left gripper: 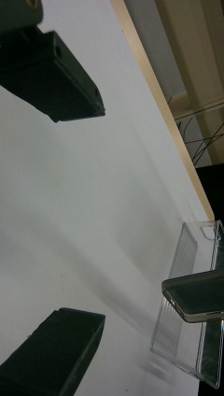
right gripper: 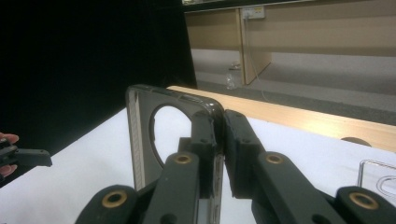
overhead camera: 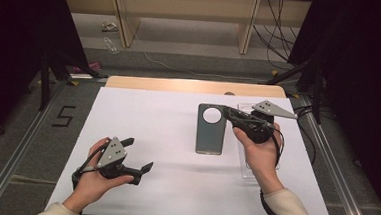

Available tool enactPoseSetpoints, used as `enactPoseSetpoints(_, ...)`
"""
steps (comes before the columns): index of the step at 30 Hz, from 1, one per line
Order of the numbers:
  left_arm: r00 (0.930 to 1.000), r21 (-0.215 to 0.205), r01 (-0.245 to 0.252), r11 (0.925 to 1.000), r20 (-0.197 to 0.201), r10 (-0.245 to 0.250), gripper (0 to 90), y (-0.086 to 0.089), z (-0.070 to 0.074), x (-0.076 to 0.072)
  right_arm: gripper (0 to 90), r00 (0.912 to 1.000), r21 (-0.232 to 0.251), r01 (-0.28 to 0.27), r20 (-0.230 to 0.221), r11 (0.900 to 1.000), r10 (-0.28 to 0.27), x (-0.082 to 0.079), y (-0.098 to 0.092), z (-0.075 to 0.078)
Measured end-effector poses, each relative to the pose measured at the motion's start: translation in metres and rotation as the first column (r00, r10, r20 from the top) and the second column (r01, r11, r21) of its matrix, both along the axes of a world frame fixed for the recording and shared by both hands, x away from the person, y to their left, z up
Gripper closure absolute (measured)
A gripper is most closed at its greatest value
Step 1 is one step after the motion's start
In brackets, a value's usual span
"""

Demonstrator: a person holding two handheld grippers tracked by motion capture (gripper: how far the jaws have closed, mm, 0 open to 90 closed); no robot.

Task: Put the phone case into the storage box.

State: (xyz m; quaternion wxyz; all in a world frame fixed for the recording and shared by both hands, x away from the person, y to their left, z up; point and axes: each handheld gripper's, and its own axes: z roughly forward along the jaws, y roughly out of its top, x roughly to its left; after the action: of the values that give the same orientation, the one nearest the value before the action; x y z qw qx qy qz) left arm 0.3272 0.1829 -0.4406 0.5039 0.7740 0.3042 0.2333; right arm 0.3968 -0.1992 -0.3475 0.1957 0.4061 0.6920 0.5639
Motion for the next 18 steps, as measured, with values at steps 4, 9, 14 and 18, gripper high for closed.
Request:
enactPoseSetpoints(4,1.0000,-0.001,-0.002,1.0000,0.001,0.002,2.3,0.0001,0.0000,0.0001,83.3,1.0000,-0.001,0.007,0.004,1.000,-0.007,0.0006,-0.0019,0.0004)
enactPoseSetpoints(9,1.0000,0.000,-0.001,1.0000,-0.001,0.001,2.3,0.0002,-0.0001,0.0002,83.3,0.9999,-0.004,0.010,0.004,1.000,-0.010,0.0015,-0.0039,0.0004)
enactPoseSetpoints(14,1.0000,0.000,-0.004,1.0000,-0.001,0.004,2.3,0.0004,-0.0003,0.0004,83.3,0.9999,-0.005,0.013,0.004,1.000,-0.013,0.0023,-0.0055,0.0003)
enactPoseSetpoints(18,1.0000,0.000,-0.004,1.0000,0.000,0.004,2.4,0.0005,-0.0001,0.0005,83.3,0.9998,-0.007,0.019,0.007,1.000,-0.019,0.0030,-0.0074,0.0008)
